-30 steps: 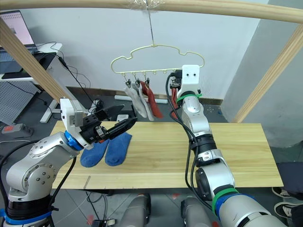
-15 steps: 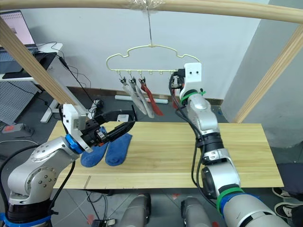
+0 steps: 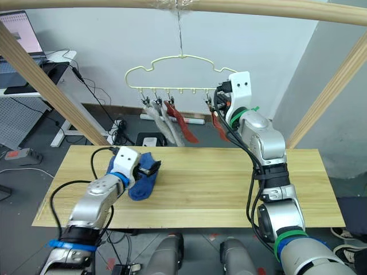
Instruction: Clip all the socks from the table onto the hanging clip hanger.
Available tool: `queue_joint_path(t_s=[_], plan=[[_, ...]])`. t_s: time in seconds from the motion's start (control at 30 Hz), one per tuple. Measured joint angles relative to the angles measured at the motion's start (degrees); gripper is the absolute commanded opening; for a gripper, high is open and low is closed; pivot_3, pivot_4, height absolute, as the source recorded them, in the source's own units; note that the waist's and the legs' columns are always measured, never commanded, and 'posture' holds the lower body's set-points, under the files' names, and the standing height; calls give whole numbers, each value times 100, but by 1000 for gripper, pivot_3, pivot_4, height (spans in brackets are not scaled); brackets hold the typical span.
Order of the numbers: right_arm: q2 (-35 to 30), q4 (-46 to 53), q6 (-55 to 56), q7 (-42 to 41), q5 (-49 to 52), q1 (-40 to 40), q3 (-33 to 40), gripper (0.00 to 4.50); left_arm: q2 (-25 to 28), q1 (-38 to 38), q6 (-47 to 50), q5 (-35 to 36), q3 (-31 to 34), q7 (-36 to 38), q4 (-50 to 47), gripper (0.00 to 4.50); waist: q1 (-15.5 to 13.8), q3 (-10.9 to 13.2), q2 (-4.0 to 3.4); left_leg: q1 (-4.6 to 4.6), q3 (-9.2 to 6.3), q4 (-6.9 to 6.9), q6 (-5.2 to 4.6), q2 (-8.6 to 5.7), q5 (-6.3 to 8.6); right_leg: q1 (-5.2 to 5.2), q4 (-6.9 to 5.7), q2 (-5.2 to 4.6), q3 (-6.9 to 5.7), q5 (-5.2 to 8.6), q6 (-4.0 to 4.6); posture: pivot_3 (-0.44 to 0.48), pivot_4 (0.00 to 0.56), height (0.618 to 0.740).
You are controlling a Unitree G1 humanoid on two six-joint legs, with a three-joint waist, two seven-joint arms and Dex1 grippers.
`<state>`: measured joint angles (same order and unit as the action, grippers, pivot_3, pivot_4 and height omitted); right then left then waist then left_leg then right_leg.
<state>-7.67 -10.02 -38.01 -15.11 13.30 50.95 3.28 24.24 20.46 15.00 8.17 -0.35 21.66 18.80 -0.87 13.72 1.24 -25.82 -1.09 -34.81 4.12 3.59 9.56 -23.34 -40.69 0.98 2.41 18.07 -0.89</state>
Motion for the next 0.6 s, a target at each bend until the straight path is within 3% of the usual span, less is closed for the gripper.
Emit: queue_joint_path(t_s=[0.3,0.53,0.6], plan=[[49,585,-411,278,107,-186,12,34,-122,802,-652,-470,68,-291,2030,4500,104,-1,1,-2,-1,-1,0,-2,0,0,-3,0,-4,0,0,43,215,740],[43,701,-510,413,134,-242,17,34,-267,1126,-559,-394,256,-100,2633,4500,102,-2,2,-1,-3,-7,1,-6,-1,2,-12,-1,-8,-1,-1,48,219,740],[44,701,-511,429,135,-241,16,0,-309,1162,-530,-394,294,-64,2671,4120,103,-2,2,0,-2,-8,1,-6,-1,2,-13,-1,-6,-1,-1,52,221,740]])
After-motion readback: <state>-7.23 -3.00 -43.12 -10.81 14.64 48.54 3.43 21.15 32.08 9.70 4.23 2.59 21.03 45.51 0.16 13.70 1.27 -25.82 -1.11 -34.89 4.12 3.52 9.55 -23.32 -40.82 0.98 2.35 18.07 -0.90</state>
